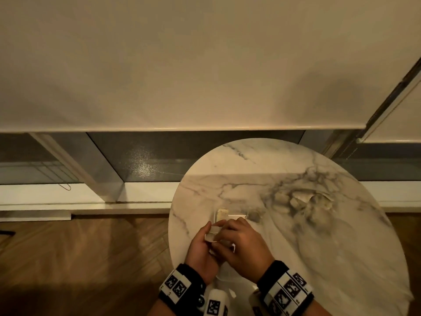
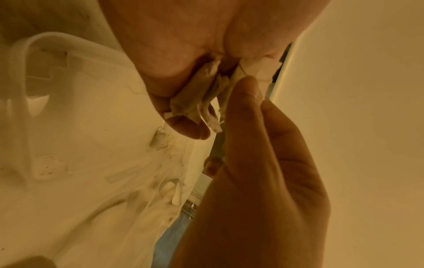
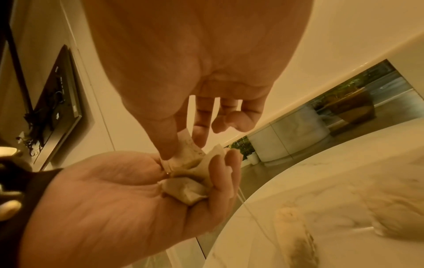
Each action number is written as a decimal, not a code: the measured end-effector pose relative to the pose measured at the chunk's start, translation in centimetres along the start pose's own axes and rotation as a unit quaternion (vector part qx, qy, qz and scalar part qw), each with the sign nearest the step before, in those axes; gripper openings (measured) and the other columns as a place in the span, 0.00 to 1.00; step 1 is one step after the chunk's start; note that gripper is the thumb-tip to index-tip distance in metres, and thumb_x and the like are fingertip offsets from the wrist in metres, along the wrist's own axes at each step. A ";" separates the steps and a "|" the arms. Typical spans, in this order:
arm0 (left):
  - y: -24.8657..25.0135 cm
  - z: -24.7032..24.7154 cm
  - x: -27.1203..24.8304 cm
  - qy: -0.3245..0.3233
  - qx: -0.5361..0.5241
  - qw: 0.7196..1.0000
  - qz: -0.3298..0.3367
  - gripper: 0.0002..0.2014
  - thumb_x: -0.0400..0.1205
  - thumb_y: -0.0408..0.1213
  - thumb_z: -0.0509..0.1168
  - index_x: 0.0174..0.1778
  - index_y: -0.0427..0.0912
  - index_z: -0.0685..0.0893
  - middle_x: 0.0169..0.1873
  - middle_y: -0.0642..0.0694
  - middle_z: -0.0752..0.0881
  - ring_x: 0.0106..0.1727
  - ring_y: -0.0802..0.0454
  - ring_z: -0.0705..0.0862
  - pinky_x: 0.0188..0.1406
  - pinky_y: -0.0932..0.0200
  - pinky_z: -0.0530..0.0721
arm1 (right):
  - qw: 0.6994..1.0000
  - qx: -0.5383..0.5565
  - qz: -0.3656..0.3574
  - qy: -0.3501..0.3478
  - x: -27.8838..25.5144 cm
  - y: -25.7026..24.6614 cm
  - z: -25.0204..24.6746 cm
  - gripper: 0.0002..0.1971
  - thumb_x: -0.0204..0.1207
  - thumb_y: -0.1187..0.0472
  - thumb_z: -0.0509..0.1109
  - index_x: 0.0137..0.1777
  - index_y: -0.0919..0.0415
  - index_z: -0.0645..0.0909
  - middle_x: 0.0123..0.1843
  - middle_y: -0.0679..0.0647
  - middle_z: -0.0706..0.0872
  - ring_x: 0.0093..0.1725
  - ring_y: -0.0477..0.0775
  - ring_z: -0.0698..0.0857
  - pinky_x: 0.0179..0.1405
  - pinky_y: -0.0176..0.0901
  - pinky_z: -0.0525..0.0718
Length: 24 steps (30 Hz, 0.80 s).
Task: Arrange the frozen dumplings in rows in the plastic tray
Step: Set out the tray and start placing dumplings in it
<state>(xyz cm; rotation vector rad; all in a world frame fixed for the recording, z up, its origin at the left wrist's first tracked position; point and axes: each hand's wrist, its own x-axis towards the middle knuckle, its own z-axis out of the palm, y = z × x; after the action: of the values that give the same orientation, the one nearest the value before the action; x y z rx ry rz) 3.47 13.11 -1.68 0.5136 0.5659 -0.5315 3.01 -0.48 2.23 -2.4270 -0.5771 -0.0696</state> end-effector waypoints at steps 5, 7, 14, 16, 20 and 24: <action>-0.3 -0.5 0.4 0.009 0.000 1.000 0.003 0.25 0.76 0.50 0.68 0.60 0.33 0.87 0.57 0.34 0.85 0.57 0.42 0.84 0.56 0.51 0.81 | 0.995 0.090 0.022 0.022 0.2 0.2 -0.9 0.03 0.79 0.50 0.72 0.47 0.44 0.87 0.44 0.32 0.85 0.44 0.37 0.79 0.47 0.30 0.77; -0.1 -0.6 0.4 0.014 -0.002 1.000 0.004 0.25 0.79 0.49 0.63 0.62 0.32 0.86 0.57 0.34 0.87 0.49 0.42 0.87 0.44 0.54 0.84 | 0.988 0.137 0.059 0.033 0.4 0.8 -1.5 0.03 0.79 0.54 0.73 0.47 0.46 0.89 0.39 0.35 0.87 0.40 0.37 0.84 0.40 0.25 0.76; 0.7 -2.3 0.8 0.096 0.012 0.995 0.003 0.16 0.70 0.41 0.68 0.48 0.34 0.86 0.39 0.39 0.86 0.35 0.42 0.83 0.34 0.55 0.79 | 0.964 0.177 0.195 0.038 1.2 5.2 -3.1 0.04 0.78 0.62 0.75 0.44 0.52 0.88 0.37 0.45 0.88 0.39 0.43 0.87 0.29 0.42 0.89; 0.9 -2.4 0.7 0.106 0.030 0.994 -0.008 0.14 0.66 0.38 0.71 0.43 0.33 0.86 0.38 0.40 0.85 0.34 0.44 0.83 0.30 0.56 0.79 | 0.966 0.134 0.219 0.015 1.5 7.3 -3.0 0.01 0.77 0.57 0.76 0.44 0.49 0.88 0.37 0.44 0.88 0.39 0.40 0.86 0.35 0.40 0.88; 0.9 -2.7 0.9 0.128 0.057 0.990 -0.023 0.09 0.68 0.34 0.73 0.39 0.34 0.85 0.35 0.41 0.85 0.33 0.46 0.83 0.31 0.56 0.78 | 0.956 0.032 0.285 -0.066 2.1 11.1 -2.0 0.12 0.74 0.39 0.74 0.40 0.46 0.87 0.36 0.43 0.88 0.38 0.40 0.84 0.36 0.35 0.79; 1.0 -3.1 1.5 0.151 0.065 0.986 -0.029 0.07 0.72 0.33 0.73 0.41 0.34 0.85 0.36 0.41 0.86 0.34 0.45 0.84 0.32 0.56 0.78 | 0.925 -0.065 0.315 -0.203 2.7 13.1 -0.5 0.07 0.78 0.50 0.72 0.49 0.49 0.89 0.48 0.49 0.89 0.46 0.48 0.86 0.49 0.39 0.83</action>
<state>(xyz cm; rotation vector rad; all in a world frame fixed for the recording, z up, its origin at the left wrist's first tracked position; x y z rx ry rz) 4.03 15.18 -4.51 0.7109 0.8405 -0.5515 11.01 -8.96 -4.43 -2.6527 0.0690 0.6958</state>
